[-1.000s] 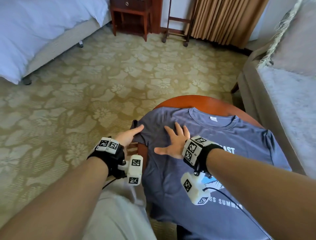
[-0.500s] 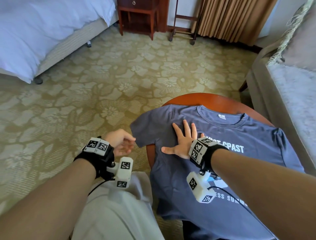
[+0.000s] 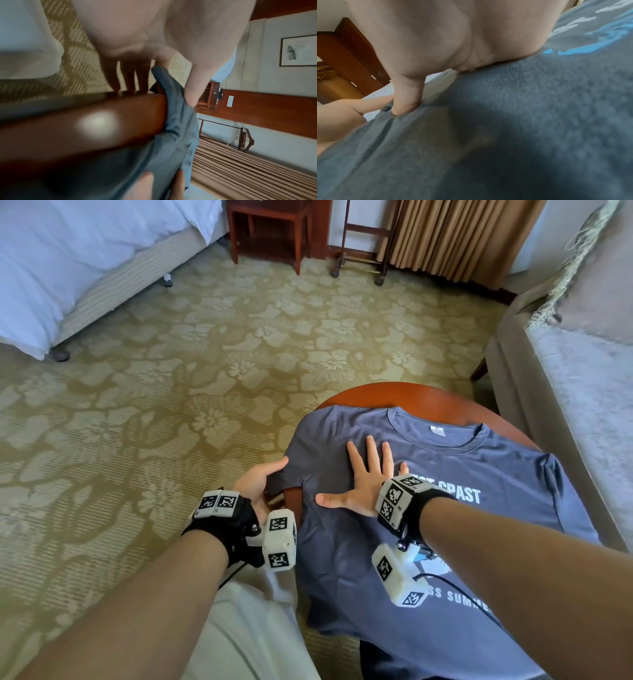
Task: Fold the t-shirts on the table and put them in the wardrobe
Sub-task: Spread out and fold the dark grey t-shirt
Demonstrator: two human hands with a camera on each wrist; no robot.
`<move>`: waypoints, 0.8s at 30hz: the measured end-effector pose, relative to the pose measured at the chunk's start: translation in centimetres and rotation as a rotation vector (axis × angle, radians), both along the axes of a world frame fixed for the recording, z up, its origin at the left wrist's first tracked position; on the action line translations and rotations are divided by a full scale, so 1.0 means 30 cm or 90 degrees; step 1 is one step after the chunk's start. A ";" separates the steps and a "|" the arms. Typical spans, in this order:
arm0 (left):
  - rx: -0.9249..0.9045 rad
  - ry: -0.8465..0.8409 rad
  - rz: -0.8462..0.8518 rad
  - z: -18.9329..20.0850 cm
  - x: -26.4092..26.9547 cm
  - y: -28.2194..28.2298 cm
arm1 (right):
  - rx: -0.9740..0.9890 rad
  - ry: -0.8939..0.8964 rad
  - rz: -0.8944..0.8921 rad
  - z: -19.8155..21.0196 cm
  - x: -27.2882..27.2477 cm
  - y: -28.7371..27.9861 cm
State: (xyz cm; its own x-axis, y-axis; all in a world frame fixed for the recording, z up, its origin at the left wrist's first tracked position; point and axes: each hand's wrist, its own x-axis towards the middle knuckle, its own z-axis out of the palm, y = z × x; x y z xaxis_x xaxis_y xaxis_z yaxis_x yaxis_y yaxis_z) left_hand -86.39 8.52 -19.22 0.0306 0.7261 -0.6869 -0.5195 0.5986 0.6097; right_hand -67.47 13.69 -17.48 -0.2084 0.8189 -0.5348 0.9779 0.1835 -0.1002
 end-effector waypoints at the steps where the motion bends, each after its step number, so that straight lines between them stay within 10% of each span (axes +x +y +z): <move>1: 0.007 0.000 0.022 0.009 -0.004 0.005 | 0.001 -0.001 0.001 -0.002 -0.001 0.001; 24: 0.175 0.188 0.201 0.149 0.021 0.074 | -0.011 0.065 -0.056 0.069 -0.014 0.002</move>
State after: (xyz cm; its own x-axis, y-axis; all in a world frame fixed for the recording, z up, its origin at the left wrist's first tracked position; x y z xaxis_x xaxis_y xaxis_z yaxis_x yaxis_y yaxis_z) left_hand -85.76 10.74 -14.77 -0.3859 0.8236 -0.4158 -0.4306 0.2378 0.8706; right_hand -67.90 13.75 -15.42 -0.1895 0.8274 -0.5288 0.9749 0.0943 -0.2018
